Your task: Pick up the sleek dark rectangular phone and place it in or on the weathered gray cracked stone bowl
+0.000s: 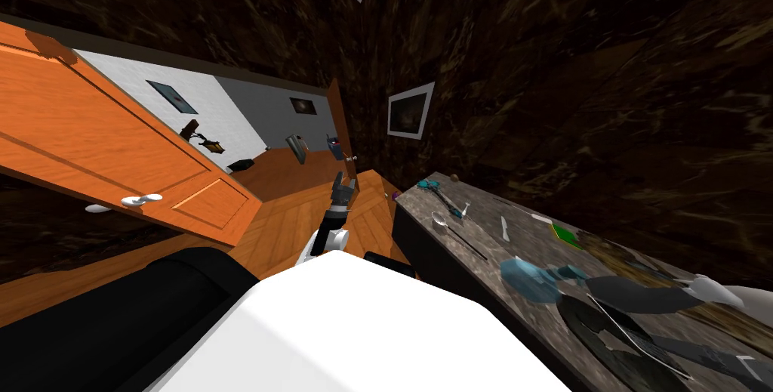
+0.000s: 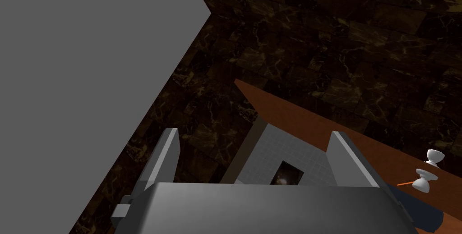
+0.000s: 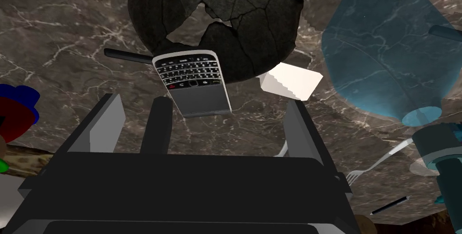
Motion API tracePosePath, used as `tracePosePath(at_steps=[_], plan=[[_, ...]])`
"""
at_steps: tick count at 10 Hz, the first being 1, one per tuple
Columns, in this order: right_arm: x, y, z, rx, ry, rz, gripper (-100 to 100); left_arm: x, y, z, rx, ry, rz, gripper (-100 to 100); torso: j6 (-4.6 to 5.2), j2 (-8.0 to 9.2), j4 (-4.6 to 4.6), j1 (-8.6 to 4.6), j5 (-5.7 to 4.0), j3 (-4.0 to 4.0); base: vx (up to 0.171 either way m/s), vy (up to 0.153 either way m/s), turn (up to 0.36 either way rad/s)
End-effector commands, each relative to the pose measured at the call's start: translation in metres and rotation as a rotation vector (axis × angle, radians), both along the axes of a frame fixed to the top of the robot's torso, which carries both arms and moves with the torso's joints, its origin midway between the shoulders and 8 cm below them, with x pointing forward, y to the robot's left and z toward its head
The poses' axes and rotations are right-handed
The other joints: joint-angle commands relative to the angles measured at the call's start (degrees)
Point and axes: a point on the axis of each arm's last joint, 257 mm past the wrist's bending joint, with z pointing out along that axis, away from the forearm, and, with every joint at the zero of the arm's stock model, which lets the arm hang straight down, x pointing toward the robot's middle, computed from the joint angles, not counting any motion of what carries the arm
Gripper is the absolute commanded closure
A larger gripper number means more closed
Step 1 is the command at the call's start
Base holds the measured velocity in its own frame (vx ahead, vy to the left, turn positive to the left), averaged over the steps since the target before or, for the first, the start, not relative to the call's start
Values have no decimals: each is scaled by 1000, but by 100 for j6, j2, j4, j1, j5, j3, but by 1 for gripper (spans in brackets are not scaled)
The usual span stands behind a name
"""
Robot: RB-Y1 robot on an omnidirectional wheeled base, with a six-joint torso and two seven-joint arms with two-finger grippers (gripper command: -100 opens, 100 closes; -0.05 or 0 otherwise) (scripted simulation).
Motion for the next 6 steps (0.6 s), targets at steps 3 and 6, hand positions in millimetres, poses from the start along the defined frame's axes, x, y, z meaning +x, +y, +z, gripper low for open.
tracePosePath(at_steps=[3,6], plan=[[9,4,25,-2,-4,0,-100,0,0,0,0,0,0,0,0,-3,-1,-2,-1,-1,-37,-7,-10],[8,2,20,-1,-3,1,0,0,0,0,0,0,0,0,0,-14,-4,-3,-3,-8,-5,-2,0]])
